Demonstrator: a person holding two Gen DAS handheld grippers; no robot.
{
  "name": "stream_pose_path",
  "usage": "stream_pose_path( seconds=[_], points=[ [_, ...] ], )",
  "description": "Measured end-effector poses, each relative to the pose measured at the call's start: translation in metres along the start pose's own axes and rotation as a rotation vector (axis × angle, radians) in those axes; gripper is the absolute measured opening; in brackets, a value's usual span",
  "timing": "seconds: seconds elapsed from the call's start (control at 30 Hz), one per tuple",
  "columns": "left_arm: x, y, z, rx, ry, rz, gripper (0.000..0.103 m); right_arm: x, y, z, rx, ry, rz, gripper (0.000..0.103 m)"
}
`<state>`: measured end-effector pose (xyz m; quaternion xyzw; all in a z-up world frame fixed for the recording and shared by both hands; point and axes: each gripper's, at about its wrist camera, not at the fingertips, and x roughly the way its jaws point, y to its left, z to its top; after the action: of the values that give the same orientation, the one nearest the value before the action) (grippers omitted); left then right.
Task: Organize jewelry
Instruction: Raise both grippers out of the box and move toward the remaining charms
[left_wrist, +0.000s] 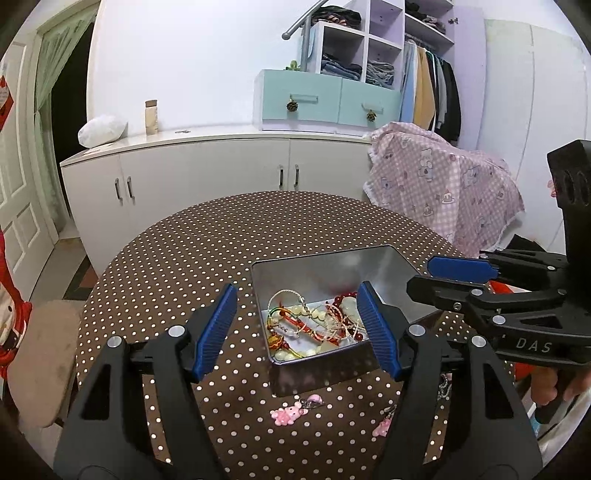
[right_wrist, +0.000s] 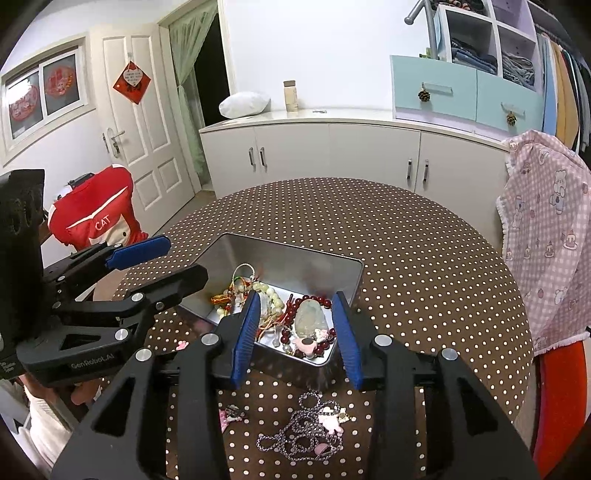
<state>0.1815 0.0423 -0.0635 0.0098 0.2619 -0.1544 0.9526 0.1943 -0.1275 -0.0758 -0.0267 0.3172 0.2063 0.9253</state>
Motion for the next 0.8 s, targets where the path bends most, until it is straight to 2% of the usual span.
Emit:
stream_pose_path(
  seconds=[0.5,0.8],
  points=[
    [-0.029,0.004,-0.014,0.004,-0.006,0.028,0.067,-0.019,0.010,-0.012,-0.007,-0.008,-0.007,0.038],
    [-0.051,0.010,-0.039,-0.032,0.014,0.038,0.068,-0.026,0.021,-0.034,0.008,0.004,-0.006,0.052]
  ],
)
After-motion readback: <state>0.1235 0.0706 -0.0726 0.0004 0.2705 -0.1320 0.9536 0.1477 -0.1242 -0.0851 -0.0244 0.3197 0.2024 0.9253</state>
